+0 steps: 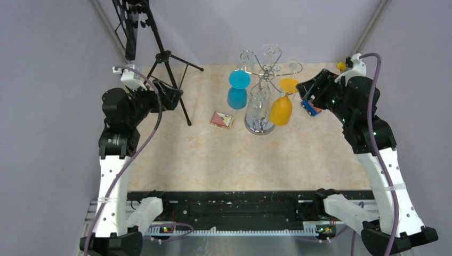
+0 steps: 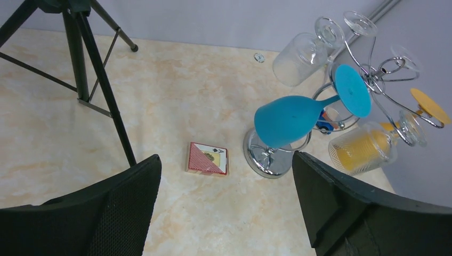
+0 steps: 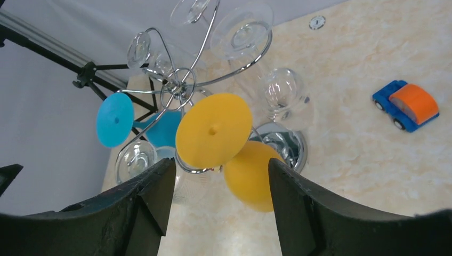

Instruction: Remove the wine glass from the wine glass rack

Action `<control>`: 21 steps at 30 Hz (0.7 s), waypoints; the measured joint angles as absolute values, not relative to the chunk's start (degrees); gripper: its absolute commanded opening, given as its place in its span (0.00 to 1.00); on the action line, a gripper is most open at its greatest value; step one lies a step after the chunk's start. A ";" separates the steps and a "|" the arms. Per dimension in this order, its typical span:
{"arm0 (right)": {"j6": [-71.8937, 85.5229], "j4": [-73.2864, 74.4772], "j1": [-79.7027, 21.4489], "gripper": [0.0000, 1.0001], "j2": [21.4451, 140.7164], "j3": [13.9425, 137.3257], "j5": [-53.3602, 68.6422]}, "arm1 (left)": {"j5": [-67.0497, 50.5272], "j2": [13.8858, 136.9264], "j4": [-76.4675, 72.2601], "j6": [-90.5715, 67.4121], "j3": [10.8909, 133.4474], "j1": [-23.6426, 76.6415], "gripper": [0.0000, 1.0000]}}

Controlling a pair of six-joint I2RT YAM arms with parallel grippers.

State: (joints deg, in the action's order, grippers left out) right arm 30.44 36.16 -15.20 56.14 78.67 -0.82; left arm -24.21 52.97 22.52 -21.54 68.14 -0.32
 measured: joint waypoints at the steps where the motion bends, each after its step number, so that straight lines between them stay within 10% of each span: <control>1: 31.44 35.97 -15.20 0.67 55.57 78.11 -0.49 | -23.83 52.90 22.52 -21.65 68.12 -0.32 0.96; 21: 58.15 23.94 -15.20 0.66 51.79 62.78 2.72 | -26.26 51.70 21.56 -21.74 64.99 3.03 0.96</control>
State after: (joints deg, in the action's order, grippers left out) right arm 58.15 23.94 -15.20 51.79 62.78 2.72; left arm -26.26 51.70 21.56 -21.74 64.99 3.03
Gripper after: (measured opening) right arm 0.689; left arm 0.961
